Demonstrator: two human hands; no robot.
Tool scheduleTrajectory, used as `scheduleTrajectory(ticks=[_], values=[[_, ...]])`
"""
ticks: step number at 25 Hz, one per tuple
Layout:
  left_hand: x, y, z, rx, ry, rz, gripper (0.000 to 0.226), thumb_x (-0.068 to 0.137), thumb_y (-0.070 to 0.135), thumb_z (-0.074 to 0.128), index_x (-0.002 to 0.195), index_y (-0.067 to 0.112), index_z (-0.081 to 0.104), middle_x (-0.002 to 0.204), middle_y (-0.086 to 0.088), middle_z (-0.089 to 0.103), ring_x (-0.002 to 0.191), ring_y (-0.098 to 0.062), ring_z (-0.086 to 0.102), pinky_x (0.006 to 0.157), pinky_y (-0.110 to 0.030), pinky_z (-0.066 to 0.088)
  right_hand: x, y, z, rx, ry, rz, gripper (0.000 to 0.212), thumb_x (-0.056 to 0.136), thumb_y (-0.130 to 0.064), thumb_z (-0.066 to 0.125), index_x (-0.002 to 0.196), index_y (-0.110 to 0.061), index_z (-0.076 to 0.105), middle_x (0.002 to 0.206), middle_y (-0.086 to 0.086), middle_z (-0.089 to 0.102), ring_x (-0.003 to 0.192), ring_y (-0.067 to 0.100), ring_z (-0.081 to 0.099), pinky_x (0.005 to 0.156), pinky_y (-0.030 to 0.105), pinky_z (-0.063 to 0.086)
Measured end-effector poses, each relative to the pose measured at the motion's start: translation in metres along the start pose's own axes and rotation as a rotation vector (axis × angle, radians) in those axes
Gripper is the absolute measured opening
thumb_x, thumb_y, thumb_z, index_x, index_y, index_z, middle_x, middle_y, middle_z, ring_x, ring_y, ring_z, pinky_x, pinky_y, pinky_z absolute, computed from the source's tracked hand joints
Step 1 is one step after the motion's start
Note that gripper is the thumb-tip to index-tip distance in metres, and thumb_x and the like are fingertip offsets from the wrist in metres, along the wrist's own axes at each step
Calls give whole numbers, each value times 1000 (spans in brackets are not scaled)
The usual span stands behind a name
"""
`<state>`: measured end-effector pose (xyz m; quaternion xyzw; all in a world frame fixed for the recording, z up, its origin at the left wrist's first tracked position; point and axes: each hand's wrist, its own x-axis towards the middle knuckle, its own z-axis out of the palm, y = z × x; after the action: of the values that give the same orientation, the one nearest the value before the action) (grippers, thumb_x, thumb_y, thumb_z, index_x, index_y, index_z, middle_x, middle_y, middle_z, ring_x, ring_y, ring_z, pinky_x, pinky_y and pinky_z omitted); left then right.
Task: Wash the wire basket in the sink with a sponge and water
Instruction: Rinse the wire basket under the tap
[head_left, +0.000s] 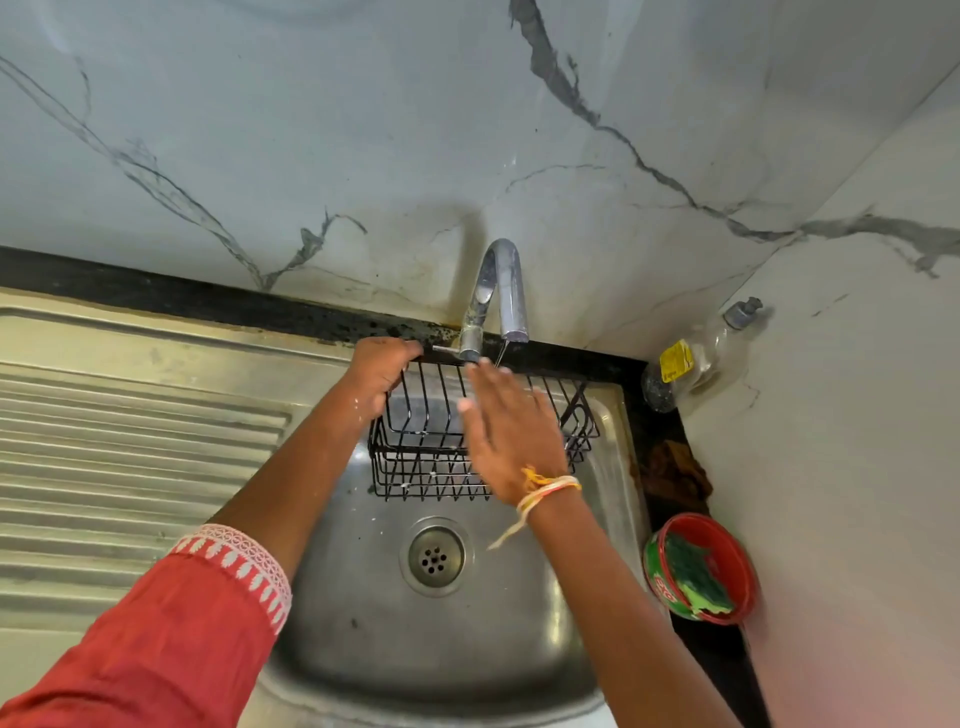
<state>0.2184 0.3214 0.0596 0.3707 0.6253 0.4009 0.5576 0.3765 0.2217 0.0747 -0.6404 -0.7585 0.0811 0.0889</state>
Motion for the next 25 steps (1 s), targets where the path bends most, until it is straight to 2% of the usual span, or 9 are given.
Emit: scheduleTrajectory(ticks=[4, 9, 11, 14, 16, 18, 19, 22, 25], values=[[0, -1, -6, -36, 36, 14, 32, 90, 7, 60, 62, 15, 46, 57, -2, 36, 40, -10, 31, 37, -16, 27, -2, 28, -1, -63, -36, 429, 62, 98, -52, 11, 152, -22, 19, 160, 6, 16, 148, 25, 7, 119, 51, 6], [-5, -10, 12, -60, -28, 31, 37, 88, 1, 58, 55, 13, 47, 36, 8, 44, 33, -2, 39, 44, -18, 35, 0, -58, 10, -22, -41, -59, 67, 97, -52, 13, 151, -13, 20, 159, 6, 20, 147, 23, 14, 119, 48, 11], [-5, -12, 3, -73, -15, -7, 33, 87, 3, 59, 58, 14, 48, 40, 5, 44, 35, -6, 38, 38, -16, 31, 7, -30, 2, -61, -31, -17, 62, 98, -53, 14, 152, -23, 17, 160, 0, 16, 147, 23, 12, 118, 48, 7], [1, -16, -19, -90, 18, -53, 30, 87, 8, 60, 62, 16, 46, 53, -2, 38, 35, -8, 30, 32, -14, 20, 13, 45, -8, -72, -48, 344, 67, 93, -65, 21, 151, -32, 17, 159, -1, 16, 147, 26, 14, 116, 50, 11], [2, -20, -27, -156, 17, -68, 28, 89, 9, 59, 64, 16, 48, 51, 0, 39, 30, -4, 31, 31, -14, 21, 13, 69, -15, 372, -5, 555, 62, 93, -62, 38, 146, -31, 33, 151, 4, 37, 140, 29, 32, 112, 46, 27], [0, -28, -30, -226, -4, -89, 29, 91, 8, 55, 64, 15, 48, 45, 3, 41, 28, -3, 34, 31, -13, 24, 15, 62, -12, 1014, 86, 578, 40, 93, -42, 55, 130, -28, 53, 135, 4, 55, 127, 24, 47, 98, 37, 38], [-1, -35, -31, -253, -4, -102, 31, 92, 8, 53, 62, 14, 47, 40, 4, 41, 29, -5, 35, 31, -13, 26, 17, 58, -10, 1119, 166, 553, 30, 90, -32, 61, 119, -28, 59, 126, 3, 60, 119, 22, 52, 94, 34, 41], [-1, -59, -37, -187, 55, -122, 37, 94, 17, 53, 57, 13, 46, 38, 4, 40, 40, -14, 37, 40, -18, 32, 25, 42, -10, 991, 355, 500, 55, 71, -39, 70, 123, -23, 63, 115, 7, 57, 106, 20, 56, 89, 32, 48], [-10, -57, -20, 173, -9, 66, 43, 99, 34, 49, 66, 10, 60, 54, -2, 51, 53, -16, 46, 55, -25, 39, 29, 17, -2, 649, 333, 461, 72, 66, -48, 74, 133, -32, 53, 112, -1, 42, 91, 16, 55, 76, 31, 52]])
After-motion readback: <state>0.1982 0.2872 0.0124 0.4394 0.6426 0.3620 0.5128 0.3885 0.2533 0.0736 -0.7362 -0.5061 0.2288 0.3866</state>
